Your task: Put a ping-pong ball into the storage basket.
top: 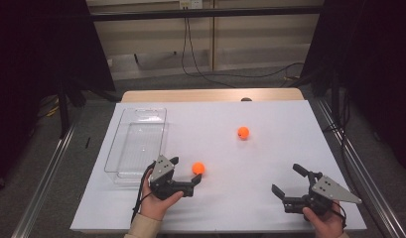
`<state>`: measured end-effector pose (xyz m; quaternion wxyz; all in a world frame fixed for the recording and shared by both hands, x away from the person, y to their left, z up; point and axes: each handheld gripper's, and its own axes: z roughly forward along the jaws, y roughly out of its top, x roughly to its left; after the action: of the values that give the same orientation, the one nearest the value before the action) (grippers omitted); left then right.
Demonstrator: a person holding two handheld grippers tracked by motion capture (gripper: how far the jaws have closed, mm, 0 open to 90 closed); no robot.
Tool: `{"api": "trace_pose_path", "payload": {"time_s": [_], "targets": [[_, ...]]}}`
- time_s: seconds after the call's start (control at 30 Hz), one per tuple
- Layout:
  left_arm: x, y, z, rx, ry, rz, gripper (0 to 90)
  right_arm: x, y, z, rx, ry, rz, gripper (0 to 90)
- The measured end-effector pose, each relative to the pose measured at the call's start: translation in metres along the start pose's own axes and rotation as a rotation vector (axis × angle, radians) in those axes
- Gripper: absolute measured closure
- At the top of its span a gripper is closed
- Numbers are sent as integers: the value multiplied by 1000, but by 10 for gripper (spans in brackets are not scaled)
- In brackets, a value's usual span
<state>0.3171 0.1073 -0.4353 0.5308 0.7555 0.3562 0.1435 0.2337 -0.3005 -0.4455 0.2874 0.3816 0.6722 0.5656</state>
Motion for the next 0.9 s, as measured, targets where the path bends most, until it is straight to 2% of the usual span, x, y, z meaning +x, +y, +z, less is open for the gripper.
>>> {"api": "trace_pose_path", "payload": {"time_s": [0.23,0.53,0.9], "targets": [[-3,2,3,7,3,-2,17,0,0,0,-1,0,2,13],[-5,2,12,42,-8,-6,18,0,0,0,-2,1,0,13],[-6,3,21,71,2,-20,20,0,0,-1,-4,1,4,13]]}}
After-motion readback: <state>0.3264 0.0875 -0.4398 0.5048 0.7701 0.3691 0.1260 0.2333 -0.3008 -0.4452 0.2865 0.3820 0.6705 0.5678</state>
